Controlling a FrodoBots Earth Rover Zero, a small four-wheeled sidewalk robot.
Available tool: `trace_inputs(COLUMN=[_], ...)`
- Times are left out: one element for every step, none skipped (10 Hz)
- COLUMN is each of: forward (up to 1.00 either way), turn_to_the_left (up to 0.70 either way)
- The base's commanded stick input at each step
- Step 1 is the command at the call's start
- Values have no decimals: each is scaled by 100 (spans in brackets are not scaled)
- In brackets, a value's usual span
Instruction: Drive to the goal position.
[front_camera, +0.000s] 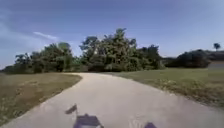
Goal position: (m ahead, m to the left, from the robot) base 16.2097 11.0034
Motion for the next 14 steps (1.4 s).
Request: trace_inputs(forward=[100,100,100,100,100,100,100,100,100,100,100,100,100,100], turn_to_the_left=[1,1,2,2,2,2,2,2,2,2,2,2,2,2])
